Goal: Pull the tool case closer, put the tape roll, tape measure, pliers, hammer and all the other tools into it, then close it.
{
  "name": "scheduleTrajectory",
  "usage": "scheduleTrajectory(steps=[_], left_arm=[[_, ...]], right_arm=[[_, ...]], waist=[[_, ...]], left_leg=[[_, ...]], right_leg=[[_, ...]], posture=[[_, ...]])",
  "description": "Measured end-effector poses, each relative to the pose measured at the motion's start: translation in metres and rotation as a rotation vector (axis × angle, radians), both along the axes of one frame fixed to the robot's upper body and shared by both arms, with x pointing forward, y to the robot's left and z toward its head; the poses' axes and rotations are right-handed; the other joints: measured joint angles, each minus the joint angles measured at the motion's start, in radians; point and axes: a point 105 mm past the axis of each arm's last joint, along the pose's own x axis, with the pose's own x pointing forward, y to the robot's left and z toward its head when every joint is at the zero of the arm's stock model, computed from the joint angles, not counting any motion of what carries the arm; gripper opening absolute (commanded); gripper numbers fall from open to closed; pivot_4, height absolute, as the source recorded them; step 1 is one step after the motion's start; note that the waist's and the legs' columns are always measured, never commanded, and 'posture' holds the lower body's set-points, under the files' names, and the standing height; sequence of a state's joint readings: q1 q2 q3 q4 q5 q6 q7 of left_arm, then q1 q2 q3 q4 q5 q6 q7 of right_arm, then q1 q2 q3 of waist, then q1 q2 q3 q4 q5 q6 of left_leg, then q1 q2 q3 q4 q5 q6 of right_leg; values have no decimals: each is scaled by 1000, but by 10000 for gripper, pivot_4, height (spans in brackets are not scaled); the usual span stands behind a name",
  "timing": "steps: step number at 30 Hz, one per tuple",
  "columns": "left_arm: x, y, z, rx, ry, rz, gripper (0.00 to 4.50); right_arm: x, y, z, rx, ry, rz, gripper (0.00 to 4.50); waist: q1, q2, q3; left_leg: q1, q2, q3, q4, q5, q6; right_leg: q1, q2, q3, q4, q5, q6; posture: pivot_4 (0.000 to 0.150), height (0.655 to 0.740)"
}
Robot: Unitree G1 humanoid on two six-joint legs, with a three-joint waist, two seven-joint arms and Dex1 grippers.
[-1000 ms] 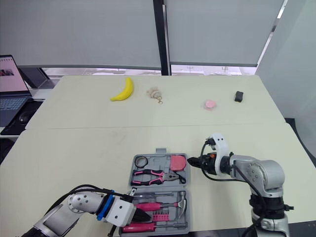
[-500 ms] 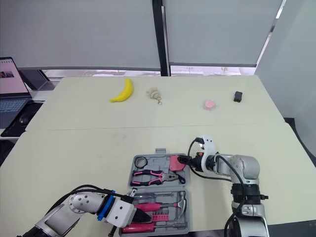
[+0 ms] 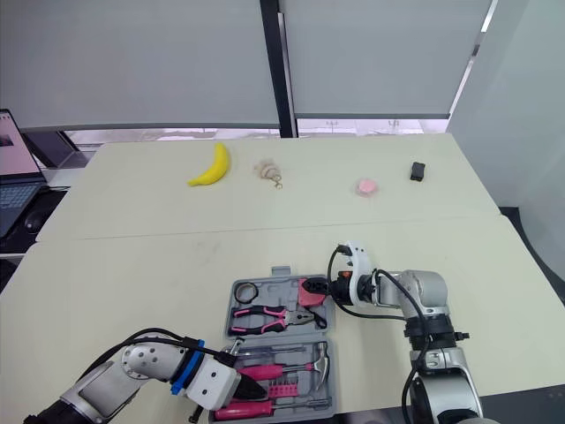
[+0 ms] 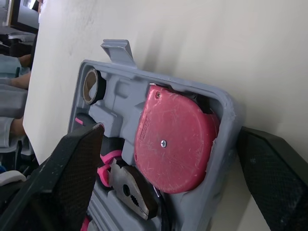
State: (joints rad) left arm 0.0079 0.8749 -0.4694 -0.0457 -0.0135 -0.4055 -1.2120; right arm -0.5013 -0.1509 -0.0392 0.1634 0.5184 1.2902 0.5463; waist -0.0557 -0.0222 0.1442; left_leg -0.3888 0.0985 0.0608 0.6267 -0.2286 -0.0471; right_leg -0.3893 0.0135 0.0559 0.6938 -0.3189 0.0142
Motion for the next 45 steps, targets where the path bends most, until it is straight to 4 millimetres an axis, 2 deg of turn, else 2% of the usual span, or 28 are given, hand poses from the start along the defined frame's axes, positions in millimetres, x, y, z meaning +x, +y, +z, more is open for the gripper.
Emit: scheduleTrajectory(steps=[6, 12, 20, 25, 31, 34, 38, 45], left_arm=[[0, 3, 0, 16, -2, -9, 0], [0, 5, 0, 23, -2, -12, 0], [-2, 5, 0, 13, 10, 7, 0], [-4, 10, 0, -20, 67, 93, 0], [-7, 31, 9, -48, 151, 272, 0], [-7, 45, 16, -33, 186, 369, 0], [-11, 59, 28, -22, 191, 428, 0], [-20, 85, 22, 23, 205, 501, 0]], right_arm=[[1, 5, 15, 73, -75, 79, 44803], [0, 15, 42, 114, -236, 195, 44803], [-23, 13, 65, -7, -470, 447, 44803], [-34, 14, 72, -43, -544, 515, 44803], [-43, 13, 82, -84, -636, 564, 44803], [-49, 10, 85, -101, -664, 584, 44803], [-58, 8, 86, -109, -680, 611, 44803], [-66, 5, 84, -119, -685, 646, 44803]], waist=[[-5, 1, 1], [-8, 3, 2], [-7, 3, 3], [-10, 1, 4], [-10, -4, 8], [-8, -6, 8], [-5, -6, 9], [-4, -7, 9]], left_leg=[[3, 0, 0, -2, 0, 0], [5, 1, 0, -4, 0, 0], [6, 1, 0, -6, 0, 0], [6, 2, 0, -10, 0, 0], [2, 2, 0, -14, 0, 0], [-10, 2, 0, -14, 0, 0], [-11, 1, 1, -14, 0, -1], [-12, 1, 1, -15, -1, -1]], right_leg=[[0, 2, 3, 0, 0, 0], [0, 2, 5, 0, 0, 0], [-1, 2, 7, -1, 0, 0], [-2, 2, 7, -3, -1, -1], [-7, 2, 7, -5, -1, -2], [-18, 2, 7, -5, -1, -3], [-18, 1, 7, -9, 1, -7], [-18, 1, 7, -12, 1, -7]], posture=[[1500, 7400], [1500, 7400], [1500, 7400], [1500, 7400], [1500, 7400], [1500, 7400], [1500, 7400], [1500, 7400]])
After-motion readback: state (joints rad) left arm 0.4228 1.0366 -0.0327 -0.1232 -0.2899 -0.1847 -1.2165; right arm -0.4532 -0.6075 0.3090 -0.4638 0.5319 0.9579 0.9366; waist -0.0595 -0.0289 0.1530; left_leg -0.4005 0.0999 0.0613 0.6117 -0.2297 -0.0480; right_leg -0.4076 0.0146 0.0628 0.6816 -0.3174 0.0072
